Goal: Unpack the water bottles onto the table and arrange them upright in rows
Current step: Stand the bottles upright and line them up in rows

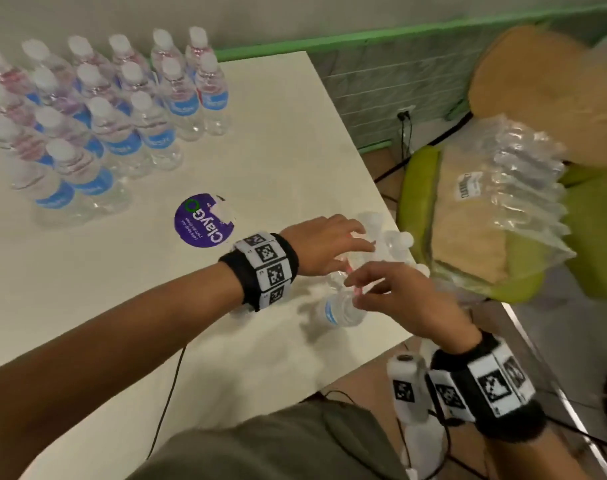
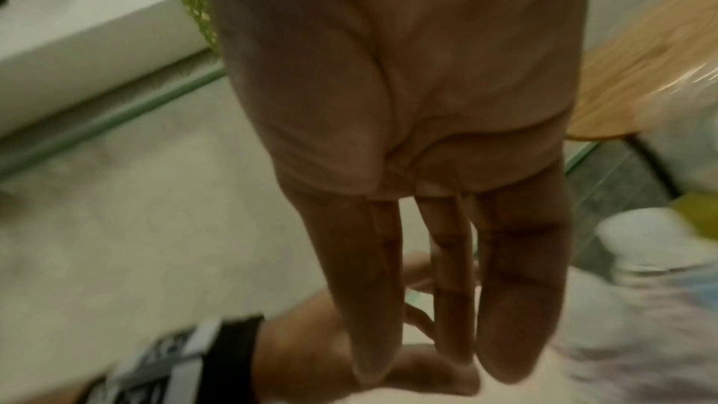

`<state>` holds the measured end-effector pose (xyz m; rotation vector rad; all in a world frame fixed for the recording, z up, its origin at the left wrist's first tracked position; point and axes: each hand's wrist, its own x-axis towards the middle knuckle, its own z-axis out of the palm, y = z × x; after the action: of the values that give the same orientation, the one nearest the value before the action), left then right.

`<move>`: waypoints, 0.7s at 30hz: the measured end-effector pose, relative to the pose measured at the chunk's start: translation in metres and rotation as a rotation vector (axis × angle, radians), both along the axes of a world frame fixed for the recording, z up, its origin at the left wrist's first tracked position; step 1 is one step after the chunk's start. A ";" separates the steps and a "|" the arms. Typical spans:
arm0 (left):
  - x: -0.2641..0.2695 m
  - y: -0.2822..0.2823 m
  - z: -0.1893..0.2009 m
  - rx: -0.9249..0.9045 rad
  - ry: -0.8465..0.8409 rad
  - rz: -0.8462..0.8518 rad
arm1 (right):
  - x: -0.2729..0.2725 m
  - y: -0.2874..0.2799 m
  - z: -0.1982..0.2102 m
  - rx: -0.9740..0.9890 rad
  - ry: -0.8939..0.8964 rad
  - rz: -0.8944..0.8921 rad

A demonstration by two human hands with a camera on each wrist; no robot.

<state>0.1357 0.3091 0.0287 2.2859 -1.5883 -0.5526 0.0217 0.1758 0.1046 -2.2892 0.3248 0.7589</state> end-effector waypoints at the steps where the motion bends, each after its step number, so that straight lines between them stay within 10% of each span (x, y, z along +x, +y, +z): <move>1: -0.003 -0.012 -0.002 0.031 0.006 -0.043 | -0.008 -0.007 -0.009 -0.026 0.024 0.020; 12: -0.006 -0.051 -0.015 -0.007 0.128 0.077 | -0.030 -0.014 -0.061 -0.046 -0.137 -0.056; 21: 0.038 0.031 0.003 0.065 0.239 0.461 | 0.029 0.003 -0.052 0.047 -0.205 -0.143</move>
<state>0.1735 0.3401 0.0322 2.4134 -0.9054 -0.7244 0.0504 0.1788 0.0525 -2.2482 0.3666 0.4516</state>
